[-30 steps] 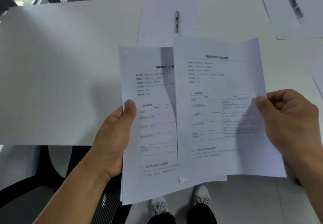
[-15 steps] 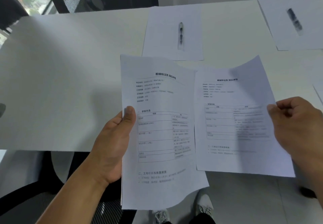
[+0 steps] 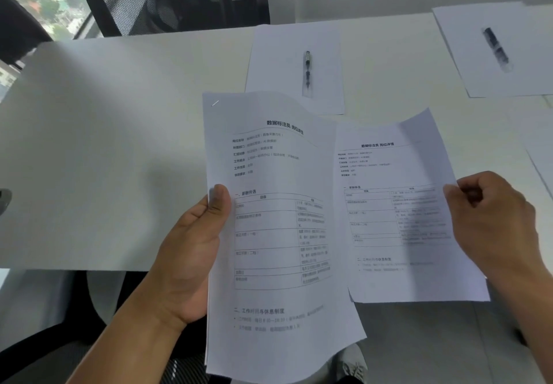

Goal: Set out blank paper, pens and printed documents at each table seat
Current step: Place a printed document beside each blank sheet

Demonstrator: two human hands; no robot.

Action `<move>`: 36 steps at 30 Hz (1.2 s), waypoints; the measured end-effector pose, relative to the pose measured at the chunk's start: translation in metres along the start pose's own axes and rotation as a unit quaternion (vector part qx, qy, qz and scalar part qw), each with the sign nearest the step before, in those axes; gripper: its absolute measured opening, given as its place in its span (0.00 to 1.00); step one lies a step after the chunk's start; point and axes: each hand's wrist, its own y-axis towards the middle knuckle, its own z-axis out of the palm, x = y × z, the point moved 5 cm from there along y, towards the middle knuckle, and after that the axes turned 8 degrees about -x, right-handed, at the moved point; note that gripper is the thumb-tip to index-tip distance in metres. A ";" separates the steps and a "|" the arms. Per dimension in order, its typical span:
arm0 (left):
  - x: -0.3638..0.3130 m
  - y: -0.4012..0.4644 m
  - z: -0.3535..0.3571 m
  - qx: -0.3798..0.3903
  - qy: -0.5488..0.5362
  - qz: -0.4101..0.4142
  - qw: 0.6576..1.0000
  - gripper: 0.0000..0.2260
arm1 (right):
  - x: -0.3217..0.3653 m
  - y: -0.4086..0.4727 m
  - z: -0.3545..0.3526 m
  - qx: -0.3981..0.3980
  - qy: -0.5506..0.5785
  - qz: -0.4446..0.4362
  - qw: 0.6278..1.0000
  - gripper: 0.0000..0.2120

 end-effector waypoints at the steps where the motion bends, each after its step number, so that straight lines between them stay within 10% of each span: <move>1: 0.000 0.000 0.000 0.000 -0.002 -0.001 1.000 0.19 | 0.002 0.000 0.000 -0.002 -0.001 -0.004 1.000 0.04; 21: 0.002 -0.001 0.034 0.043 -0.016 -0.016 0.999 0.22 | 0.035 -0.014 -0.014 -0.063 -0.030 -0.094 0.993 0.14; 25: -0.004 -0.004 0.047 0.048 -0.009 -0.015 0.999 0.22 | 0.064 -0.044 -0.006 0.090 0.108 -0.044 0.989 0.19; 30: -0.026 -0.016 0.069 0.063 0.007 0.003 0.998 0.26 | 0.086 -0.062 -0.002 0.254 0.329 0.201 0.887 0.32; 36: -0.078 -0.040 0.107 0.099 0.009 0.056 0.994 0.23 | 0.117 -0.044 -0.065 0.281 0.444 0.220 0.822 0.29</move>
